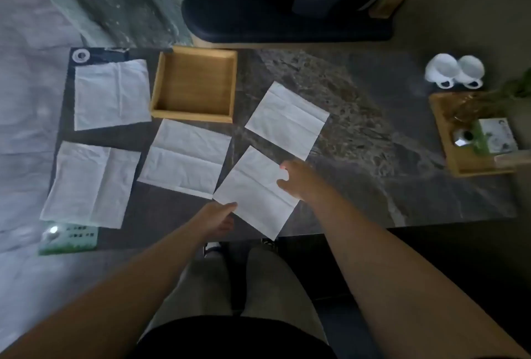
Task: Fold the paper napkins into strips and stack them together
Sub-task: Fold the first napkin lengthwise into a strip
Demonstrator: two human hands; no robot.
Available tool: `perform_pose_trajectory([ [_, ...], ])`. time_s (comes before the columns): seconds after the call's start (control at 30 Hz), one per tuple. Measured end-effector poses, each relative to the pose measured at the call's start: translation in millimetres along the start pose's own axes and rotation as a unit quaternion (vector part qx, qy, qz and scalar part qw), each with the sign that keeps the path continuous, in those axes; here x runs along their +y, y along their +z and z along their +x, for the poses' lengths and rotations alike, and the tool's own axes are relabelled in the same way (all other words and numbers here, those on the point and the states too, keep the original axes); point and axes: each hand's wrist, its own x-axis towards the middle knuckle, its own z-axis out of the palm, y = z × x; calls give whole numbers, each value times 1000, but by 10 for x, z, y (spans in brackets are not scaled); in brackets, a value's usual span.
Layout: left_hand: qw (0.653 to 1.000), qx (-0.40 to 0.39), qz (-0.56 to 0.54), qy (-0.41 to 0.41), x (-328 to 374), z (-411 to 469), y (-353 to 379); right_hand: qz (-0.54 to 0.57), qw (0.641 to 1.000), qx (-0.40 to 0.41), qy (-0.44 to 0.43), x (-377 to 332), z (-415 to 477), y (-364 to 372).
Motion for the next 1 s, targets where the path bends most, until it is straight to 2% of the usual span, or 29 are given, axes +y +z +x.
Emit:
perform_pose_trajectory([
  [0.1,996,31,-75,-35,-26,63,124,-35,999,3,-7,25,145,-4],
  [0.33,983,84,-159,-20,-109,228,275,-76,996,32,-28,110,390,55],
  [0.5,978,119,-173,-2,-129,283,350,-12,999,24,-27,174,488,137],
  [0.77,980,184,-64,33,-128,280,361,95,995,13,11,338,566,234],
  [1.0,978,194,40,63,-84,238,329,118,993,17,16,523,527,226],
])
